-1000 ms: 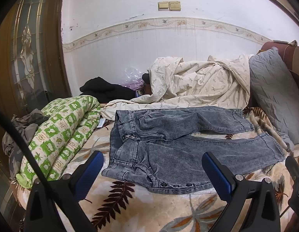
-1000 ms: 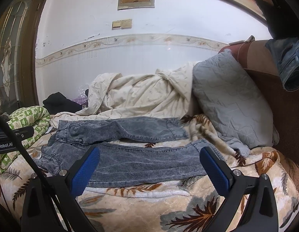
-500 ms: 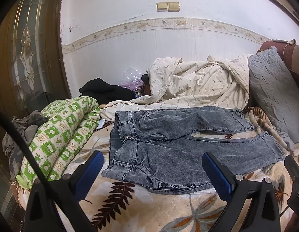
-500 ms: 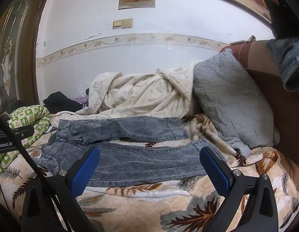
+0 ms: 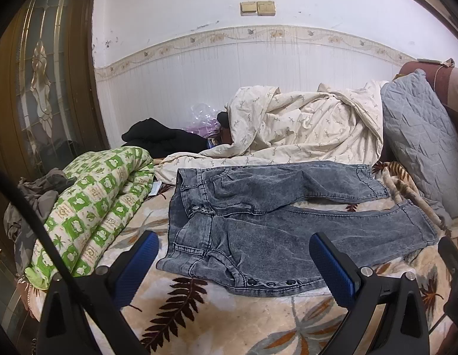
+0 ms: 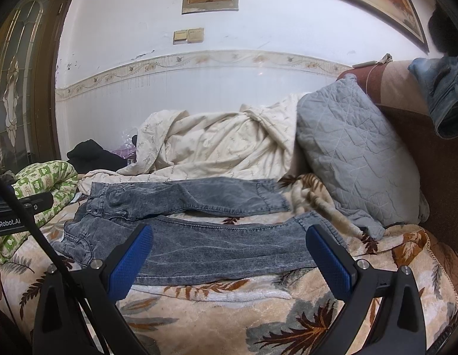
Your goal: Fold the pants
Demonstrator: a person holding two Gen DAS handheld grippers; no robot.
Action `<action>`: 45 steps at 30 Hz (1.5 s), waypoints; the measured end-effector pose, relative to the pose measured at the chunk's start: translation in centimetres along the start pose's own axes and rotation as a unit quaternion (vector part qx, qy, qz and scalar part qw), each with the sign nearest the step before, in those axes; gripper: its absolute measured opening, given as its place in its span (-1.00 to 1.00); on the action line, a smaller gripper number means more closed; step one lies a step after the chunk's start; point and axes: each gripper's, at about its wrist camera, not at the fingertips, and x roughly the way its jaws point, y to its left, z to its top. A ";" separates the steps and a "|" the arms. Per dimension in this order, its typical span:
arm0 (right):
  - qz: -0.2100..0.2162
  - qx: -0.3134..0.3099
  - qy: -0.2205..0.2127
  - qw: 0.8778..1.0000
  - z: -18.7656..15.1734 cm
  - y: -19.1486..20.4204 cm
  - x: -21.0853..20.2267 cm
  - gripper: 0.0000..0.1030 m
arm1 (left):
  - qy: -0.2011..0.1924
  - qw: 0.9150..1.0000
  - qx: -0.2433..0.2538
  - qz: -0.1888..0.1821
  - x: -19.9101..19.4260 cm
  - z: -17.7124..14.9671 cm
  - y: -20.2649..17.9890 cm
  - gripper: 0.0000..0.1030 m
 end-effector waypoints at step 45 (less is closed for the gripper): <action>0.063 0.068 0.250 0.964 11.0 -14.6 42.8 0.99 | 0.265 0.964 0.015 0.032 38.0 13.9 15.1 0.43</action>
